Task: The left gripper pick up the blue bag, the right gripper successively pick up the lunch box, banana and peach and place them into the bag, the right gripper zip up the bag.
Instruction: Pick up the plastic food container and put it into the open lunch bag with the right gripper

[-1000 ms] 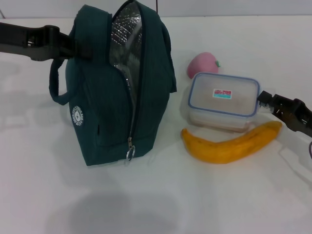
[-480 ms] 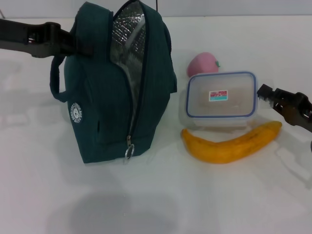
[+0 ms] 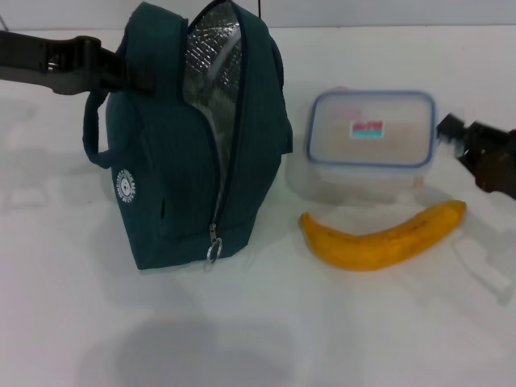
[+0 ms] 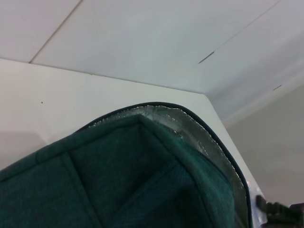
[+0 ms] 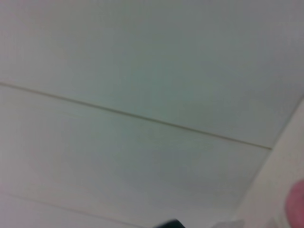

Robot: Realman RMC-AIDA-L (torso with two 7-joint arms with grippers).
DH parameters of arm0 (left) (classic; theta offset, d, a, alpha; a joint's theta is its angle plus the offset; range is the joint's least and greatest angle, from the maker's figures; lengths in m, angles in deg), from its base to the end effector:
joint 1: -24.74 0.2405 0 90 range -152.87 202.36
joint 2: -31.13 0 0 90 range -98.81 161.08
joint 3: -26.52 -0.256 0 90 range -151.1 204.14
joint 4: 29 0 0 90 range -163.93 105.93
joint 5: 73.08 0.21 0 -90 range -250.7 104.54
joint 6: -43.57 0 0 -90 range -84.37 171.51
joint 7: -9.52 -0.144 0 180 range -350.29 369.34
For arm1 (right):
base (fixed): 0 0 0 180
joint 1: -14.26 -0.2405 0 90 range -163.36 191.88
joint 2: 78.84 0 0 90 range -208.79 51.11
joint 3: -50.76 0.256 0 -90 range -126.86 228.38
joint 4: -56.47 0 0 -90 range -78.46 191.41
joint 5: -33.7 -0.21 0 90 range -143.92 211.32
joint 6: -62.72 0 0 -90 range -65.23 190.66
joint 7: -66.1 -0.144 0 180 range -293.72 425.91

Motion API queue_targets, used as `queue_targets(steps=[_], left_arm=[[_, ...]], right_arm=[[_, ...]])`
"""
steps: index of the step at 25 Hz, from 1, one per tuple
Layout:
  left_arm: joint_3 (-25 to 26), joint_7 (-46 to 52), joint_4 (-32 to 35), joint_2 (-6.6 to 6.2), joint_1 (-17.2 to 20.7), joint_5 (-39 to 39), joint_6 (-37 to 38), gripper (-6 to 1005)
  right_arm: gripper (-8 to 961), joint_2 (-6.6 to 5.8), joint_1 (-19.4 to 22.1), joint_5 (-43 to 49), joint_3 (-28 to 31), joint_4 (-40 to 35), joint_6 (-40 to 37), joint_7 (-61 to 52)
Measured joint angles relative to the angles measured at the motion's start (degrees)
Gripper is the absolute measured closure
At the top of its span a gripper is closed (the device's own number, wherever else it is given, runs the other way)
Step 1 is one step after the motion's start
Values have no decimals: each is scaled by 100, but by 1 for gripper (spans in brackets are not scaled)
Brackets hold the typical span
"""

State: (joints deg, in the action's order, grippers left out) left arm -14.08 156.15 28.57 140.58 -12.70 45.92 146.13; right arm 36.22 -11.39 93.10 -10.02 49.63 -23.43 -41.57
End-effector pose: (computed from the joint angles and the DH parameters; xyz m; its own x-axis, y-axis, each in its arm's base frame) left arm -0.2063 0.3692 0.1106 0.3659 0.8634 0.3473 0.8981 -0.4254 0.1115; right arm 0.2938 0.3037 -0.0107 -0.2797 -0.6755 -0.6823 -0.7794 -0.2553 0.5722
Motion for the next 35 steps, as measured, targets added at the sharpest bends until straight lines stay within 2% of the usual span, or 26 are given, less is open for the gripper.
queue_targets(steps=[9, 15, 22, 26, 31, 35], left_arm=[[0, -2, 0, 11, 14, 0, 14, 960], [0, 14, -5, 81, -14, -9, 83, 960], [0, 21, -9, 128, -133, -22, 98, 960], [0, 25, -10, 224, -250, -38, 90, 960], [0, 1, -39, 335, -353, -116, 86, 960], [0, -5, -141, 338, -362, -252, 81, 960]], right_arm=[[857, 19, 92, -1134, -4, 30, -673, -260], [858, 22, -29, -1488, 4, -11, -848, -746], [857, 86, -595, -1468, -117, -62, -1029, -938], [857, 113, -983, -1454, -380, -9, -1002, -979], [857, 114, -1237, -1467, -583, 19, -959, -1006], [858, 113, -1285, -1478, -820, 24, -760, -1010]])
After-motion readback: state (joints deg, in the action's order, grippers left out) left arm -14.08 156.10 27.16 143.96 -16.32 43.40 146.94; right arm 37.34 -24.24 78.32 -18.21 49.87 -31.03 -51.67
